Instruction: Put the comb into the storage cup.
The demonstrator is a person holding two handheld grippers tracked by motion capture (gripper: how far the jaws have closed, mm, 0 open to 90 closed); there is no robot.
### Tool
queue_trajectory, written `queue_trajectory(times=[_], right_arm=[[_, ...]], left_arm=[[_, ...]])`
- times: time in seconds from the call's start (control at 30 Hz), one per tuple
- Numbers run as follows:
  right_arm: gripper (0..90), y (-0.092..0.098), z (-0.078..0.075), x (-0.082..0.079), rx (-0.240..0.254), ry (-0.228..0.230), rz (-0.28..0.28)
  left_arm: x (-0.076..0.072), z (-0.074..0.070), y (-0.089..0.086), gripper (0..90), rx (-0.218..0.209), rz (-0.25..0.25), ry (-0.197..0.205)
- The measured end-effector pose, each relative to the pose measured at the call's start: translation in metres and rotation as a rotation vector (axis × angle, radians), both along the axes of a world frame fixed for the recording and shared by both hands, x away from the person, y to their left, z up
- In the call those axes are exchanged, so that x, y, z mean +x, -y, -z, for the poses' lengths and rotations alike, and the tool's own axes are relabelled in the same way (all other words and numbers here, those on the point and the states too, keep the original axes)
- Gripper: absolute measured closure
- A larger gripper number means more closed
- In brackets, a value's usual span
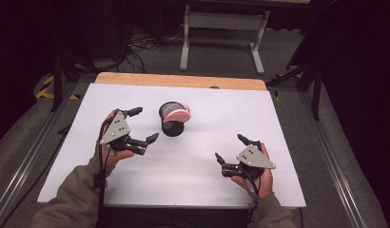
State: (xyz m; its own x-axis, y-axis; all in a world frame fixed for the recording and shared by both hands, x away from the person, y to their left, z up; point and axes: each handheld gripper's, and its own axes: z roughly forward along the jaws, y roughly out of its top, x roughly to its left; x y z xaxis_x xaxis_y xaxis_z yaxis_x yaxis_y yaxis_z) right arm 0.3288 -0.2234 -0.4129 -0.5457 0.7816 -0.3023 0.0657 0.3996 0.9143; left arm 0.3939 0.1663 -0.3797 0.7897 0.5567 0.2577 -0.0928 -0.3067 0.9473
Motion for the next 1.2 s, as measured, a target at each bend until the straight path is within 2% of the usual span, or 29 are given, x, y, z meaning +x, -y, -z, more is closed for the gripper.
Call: queue_trajectory(times=[0.17,0.3,0.63,1.2], right_arm=[[7.6,-0.002,0.0,-0.001,-0.005,-0.001,-0.009],[7.3,-0.003,0.0,-0.002,-0.005,-0.001,-0.015],[6.3,-0.003,-0.001,-0.002,-0.007,-0.002,-0.023],[6.2,-0.003,-0.002,-0.003,0.002,0.007,-0.038]], left_arm=[[-0.004,0.0,-0.001,5.4,0.016,0.005,0.003],[-0.008,-0.001,-0.002,5.8,0.011,0.009,0.005],[-0.017,0.0,-0.007,6.0,0.046,0.003,0.024],[-0.029,0.007,-0.021,5.1,0.075,0.011,0.023]])
